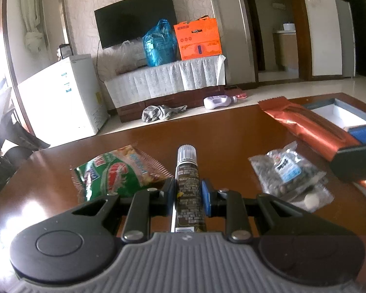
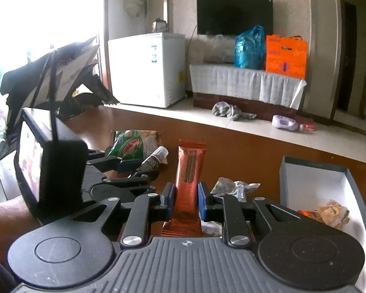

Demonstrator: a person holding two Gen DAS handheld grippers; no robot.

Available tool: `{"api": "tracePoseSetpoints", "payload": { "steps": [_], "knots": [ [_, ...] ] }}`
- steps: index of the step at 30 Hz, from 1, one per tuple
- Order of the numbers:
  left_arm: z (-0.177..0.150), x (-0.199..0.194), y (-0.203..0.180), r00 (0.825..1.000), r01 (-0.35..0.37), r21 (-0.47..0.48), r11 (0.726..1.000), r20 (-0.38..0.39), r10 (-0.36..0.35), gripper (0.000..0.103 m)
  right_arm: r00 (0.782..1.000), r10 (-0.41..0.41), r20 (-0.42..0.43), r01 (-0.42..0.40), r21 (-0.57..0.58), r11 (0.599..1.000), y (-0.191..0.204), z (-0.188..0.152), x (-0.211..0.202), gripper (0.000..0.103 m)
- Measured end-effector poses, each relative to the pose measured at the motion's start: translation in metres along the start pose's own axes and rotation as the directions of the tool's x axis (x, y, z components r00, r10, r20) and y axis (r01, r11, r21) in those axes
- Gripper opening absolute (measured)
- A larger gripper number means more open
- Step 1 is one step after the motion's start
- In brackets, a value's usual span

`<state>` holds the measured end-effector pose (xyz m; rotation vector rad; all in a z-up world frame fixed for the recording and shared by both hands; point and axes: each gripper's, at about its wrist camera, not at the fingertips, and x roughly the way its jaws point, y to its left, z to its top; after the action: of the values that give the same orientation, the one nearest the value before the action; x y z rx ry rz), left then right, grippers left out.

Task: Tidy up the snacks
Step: 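Carry the spray can and orange bar over the white box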

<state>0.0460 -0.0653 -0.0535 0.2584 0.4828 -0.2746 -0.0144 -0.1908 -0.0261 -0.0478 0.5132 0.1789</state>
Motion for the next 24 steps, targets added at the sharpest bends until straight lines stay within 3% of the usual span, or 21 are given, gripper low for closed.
{"api": "tracePoseSetpoints", "payload": {
  "steps": [13,24],
  "knots": [
    [0.024,0.001,-0.055,0.996,0.068,0.019,0.997,0.047,-0.069,0.021,0.998,-0.065,0.019,0.064,0.032,0.997,-0.039,-0.012,-0.032,0.022],
    [0.037,0.003,-0.120,0.986,0.153,0.041,0.987,0.067,-0.156,0.021,0.986,-0.166,-0.014,0.166,0.120,0.979,-0.106,-0.039,-0.056,0.022]
  ]
}}
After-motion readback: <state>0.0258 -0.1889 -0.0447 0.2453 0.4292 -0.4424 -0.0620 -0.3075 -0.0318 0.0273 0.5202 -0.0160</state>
